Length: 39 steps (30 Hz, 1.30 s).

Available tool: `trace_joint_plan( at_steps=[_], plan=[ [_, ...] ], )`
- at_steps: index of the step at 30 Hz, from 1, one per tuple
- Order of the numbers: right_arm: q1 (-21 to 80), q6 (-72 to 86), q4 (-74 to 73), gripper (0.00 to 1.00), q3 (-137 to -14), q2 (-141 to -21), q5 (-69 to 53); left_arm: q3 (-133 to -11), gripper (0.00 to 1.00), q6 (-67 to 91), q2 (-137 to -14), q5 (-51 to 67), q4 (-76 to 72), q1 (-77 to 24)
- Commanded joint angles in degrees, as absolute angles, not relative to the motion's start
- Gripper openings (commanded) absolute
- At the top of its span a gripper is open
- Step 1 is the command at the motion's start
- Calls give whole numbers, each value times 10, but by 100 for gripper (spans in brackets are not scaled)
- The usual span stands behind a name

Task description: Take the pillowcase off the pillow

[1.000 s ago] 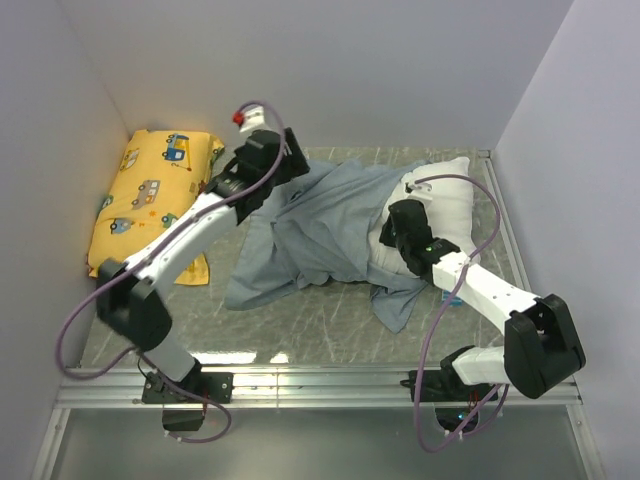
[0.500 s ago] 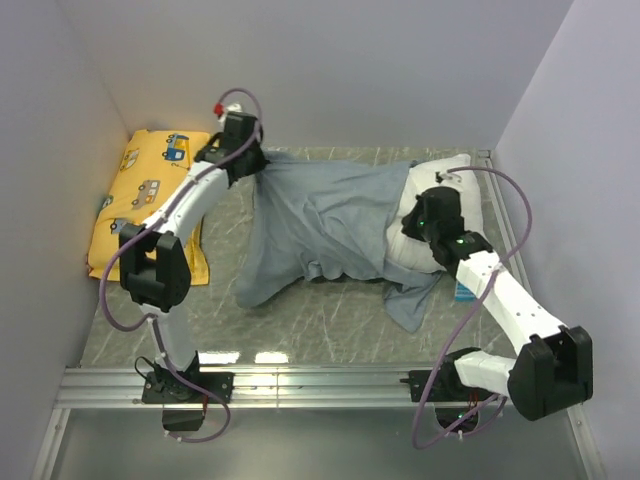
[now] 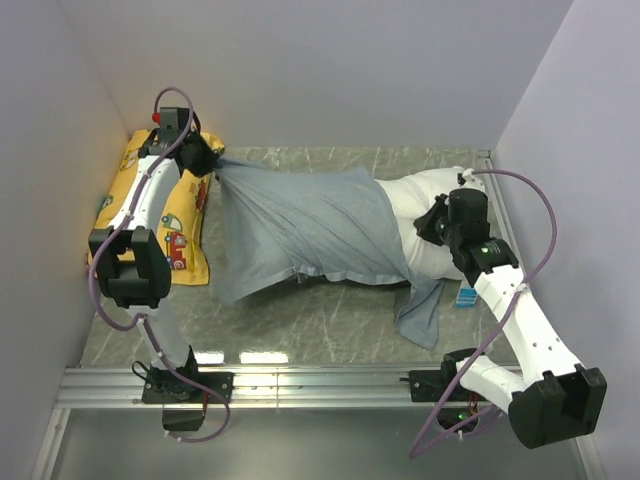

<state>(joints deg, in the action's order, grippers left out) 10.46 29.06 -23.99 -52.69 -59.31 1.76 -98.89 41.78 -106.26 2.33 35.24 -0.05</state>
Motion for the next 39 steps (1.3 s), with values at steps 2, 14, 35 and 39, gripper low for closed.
trace_joint_plan(
  at_steps=[2,14,35,39],
  plan=[
    [112,287,-250,0,-587,-592,130,-1071,4,350,-1071,-5,300,17],
    [156,291,-222,0,-636,-733,139,-809,80,290,-819,-66,280,-152],
    [162,259,-233,0,-686,-780,145,-373,84,454,-514,-148,261,-439],
    [161,253,-243,0,-699,-777,152,-381,72,463,-523,-186,267,-439]
  ],
)
